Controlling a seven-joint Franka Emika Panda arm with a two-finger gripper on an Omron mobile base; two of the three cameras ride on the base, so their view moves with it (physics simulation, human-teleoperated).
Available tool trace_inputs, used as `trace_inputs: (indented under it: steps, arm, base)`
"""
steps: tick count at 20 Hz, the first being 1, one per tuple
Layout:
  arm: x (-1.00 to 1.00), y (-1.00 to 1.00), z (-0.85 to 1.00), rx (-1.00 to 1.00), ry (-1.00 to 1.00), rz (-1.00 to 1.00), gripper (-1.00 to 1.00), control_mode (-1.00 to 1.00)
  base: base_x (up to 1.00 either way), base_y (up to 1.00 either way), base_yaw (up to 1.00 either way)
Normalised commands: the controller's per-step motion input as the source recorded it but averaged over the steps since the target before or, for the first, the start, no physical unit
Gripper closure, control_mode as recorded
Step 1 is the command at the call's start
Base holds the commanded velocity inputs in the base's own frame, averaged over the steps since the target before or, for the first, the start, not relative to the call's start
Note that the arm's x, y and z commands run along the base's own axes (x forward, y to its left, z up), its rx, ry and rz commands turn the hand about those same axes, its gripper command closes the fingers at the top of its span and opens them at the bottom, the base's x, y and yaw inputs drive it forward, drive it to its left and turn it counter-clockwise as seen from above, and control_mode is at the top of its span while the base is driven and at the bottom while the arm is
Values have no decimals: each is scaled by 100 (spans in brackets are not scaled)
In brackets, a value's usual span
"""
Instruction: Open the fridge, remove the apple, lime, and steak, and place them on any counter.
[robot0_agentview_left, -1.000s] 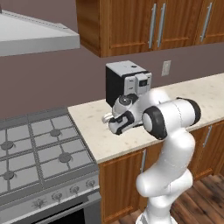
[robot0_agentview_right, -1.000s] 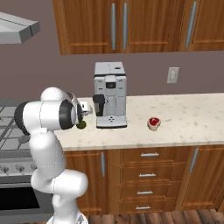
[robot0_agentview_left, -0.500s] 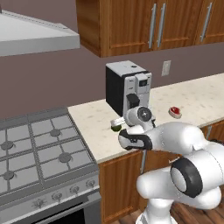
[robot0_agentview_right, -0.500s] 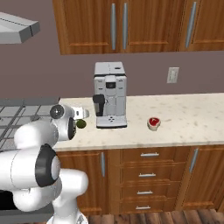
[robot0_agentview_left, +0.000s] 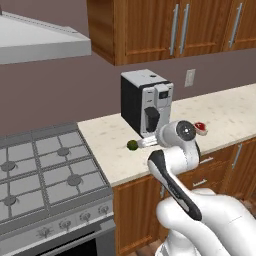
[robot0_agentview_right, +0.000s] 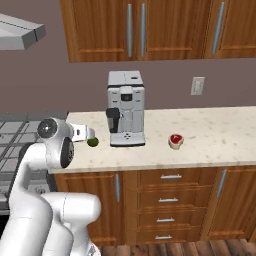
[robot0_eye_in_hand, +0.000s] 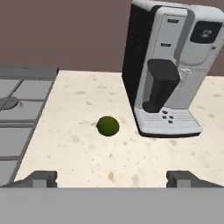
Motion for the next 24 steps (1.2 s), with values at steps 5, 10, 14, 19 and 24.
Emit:
trace_inputs:
  steps: [5,10,14,19,24]
  arm:
    - [-97,-26,92,0,57,-11,-100,-100]
    - [-86,-3,16,0,41,-3,-100,-100]
    - [-24,0,0,0,1,0,-100,-100]
    - [-1,0,0,0,0,0,-100,100]
    - [0,0,0,0,0,0,-100,100]
  base:
    - [0,0,0]
    - [0,0,0]
    - [0,0,0]
    - [-38,-3,-30]
    - [-46,0,-89]
